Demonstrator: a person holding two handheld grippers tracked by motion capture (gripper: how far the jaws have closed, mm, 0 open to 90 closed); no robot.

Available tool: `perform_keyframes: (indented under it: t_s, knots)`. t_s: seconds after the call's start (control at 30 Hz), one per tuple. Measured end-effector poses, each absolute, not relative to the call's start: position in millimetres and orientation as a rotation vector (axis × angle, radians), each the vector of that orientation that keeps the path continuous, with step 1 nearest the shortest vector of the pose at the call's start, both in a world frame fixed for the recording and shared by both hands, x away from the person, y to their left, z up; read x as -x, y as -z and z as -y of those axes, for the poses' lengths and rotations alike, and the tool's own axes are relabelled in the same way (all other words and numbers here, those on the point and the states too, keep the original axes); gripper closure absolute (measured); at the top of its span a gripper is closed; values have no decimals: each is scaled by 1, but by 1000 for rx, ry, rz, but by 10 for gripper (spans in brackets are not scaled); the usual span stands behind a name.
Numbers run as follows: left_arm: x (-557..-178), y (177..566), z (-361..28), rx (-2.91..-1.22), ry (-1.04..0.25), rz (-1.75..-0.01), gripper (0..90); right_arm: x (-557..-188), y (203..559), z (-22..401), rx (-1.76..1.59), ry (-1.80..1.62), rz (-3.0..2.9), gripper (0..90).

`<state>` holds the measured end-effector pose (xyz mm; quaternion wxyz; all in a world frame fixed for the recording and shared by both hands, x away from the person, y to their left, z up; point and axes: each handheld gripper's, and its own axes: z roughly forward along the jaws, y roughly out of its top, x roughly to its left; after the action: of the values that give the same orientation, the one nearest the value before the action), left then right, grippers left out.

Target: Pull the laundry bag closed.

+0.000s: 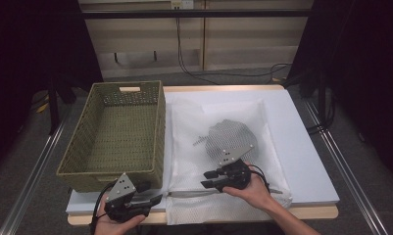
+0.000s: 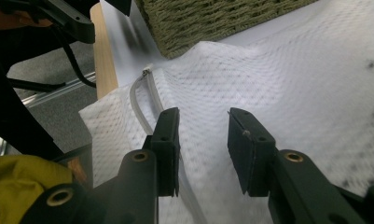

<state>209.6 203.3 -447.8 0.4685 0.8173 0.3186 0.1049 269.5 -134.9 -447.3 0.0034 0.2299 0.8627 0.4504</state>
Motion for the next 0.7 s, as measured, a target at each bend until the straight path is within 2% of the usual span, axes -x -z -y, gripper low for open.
perform_keyframes:
  t_s: [0.7]
  knots:
    - [-207, 444, -212, -1971, -285, -796, 421, -284, 452, 45, -496, -1357, -2879, 784]
